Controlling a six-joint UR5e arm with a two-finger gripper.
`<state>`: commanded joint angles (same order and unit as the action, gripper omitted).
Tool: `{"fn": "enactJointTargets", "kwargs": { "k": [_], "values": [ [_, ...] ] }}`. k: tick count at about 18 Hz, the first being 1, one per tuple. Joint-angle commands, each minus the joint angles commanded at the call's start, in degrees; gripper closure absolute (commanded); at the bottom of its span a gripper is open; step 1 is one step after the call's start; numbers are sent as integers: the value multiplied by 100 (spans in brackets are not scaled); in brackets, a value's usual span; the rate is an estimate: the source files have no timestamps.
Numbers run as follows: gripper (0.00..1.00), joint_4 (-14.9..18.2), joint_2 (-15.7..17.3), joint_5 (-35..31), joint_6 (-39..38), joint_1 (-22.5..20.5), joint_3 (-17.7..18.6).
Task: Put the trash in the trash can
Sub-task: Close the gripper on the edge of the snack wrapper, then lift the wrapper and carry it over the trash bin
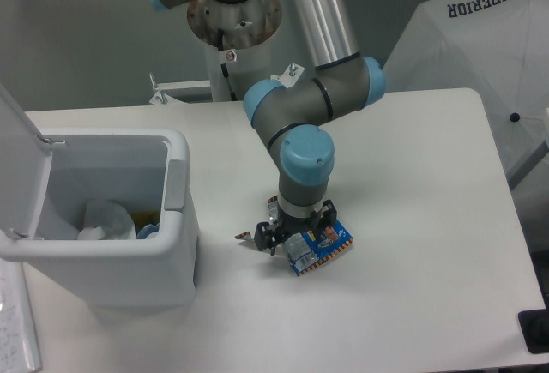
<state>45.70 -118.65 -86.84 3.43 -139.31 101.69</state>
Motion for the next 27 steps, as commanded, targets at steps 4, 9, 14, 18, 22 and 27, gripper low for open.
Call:
{"fn": "enactJointTargets", "kwargs": {
  "k": [4, 9, 14, 18, 22, 27],
  "values": [
    [0, 0, -18, -17, -35, 35, 0],
    [23, 9, -62, -18, -44, 79, 17],
    [55, 9, -53, 0, -62, 97, 44],
    [83, 9, -62, 9, -62, 141, 18],
    [100, 9, 0, 96, -44, 114, -44],
    [100, 9, 183, 219, 0, 9, -280]
  ]
}}
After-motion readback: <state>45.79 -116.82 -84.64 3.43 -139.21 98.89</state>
